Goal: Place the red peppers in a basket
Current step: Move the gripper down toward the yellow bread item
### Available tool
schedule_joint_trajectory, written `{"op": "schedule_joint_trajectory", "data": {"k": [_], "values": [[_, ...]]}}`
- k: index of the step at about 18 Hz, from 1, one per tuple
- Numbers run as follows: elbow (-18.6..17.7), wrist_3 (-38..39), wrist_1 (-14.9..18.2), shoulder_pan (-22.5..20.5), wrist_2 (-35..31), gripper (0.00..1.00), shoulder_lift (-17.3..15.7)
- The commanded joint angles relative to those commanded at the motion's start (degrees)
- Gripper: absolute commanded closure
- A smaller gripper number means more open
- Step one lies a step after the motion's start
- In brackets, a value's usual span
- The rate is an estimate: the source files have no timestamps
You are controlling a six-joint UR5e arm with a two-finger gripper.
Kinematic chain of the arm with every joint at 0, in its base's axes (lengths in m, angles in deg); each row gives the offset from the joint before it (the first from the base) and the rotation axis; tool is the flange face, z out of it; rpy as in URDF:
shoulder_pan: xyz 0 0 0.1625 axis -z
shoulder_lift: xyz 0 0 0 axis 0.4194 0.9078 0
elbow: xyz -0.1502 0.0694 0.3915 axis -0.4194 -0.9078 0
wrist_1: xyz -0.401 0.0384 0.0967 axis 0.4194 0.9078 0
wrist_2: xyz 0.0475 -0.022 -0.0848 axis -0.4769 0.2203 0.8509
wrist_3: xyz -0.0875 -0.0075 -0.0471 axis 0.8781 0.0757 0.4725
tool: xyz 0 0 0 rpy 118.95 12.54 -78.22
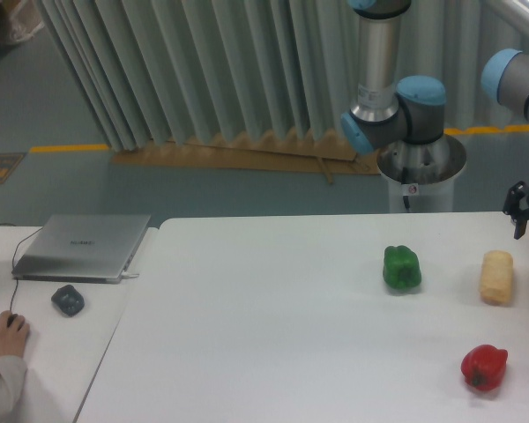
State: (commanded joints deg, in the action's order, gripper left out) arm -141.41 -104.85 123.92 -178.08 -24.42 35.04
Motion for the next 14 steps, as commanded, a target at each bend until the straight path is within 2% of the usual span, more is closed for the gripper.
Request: {"op": "schedule_joint_trajectory", "data": {"k": [4, 6, 8, 14], "values": [[-0.09, 0.00, -1.76, 0.00, 0.09, 0.00, 0.09], [-1.92, 0.09, -2.46, 0.44, 0.09, 0.00, 0.00], [-2.29, 0.52, -3.60, 1.58, 0.00, 0.00, 0.17], [-2.37, 1.92, -3.78, 1.93, -1.66, 0.00, 0.44]]}}
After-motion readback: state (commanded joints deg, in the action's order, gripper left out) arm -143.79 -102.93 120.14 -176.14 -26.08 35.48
